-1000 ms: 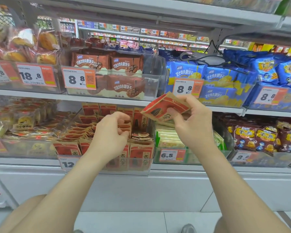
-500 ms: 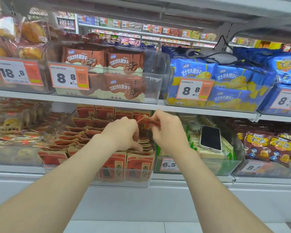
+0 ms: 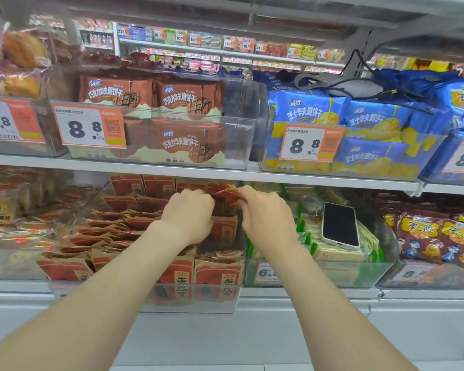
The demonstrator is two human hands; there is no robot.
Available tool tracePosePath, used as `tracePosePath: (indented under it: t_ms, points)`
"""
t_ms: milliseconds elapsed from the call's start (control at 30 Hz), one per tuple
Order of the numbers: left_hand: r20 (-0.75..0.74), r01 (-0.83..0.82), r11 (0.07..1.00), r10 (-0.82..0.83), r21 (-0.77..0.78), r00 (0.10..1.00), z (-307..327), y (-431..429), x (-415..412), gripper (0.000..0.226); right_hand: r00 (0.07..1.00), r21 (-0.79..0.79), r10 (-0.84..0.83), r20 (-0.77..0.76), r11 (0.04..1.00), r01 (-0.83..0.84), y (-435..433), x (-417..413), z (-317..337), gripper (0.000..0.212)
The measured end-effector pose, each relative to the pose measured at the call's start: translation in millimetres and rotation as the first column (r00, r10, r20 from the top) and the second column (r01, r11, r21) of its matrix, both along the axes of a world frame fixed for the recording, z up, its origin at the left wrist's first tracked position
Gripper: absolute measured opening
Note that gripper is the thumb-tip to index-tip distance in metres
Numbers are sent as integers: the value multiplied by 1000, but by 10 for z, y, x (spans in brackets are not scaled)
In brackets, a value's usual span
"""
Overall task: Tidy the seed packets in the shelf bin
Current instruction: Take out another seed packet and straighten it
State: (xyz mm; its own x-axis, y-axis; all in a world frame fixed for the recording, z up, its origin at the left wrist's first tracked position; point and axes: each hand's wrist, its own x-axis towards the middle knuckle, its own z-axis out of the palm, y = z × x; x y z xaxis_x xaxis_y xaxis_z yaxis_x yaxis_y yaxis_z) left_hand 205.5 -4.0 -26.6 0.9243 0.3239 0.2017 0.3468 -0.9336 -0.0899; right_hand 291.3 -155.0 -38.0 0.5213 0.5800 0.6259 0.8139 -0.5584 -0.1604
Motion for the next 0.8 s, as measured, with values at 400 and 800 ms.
tracePosePath:
  t_ms: [400,800]
  points:
    - [27,-86,996,85,3,996,-64,-80,25,32,995,-216,-24,-96,976,2,32,-102,109,46]
    - [-37,-110,907,104,-406,994,38,50,-315,36,953,-509,-69,-294,856,-95,367,-129,191,47]
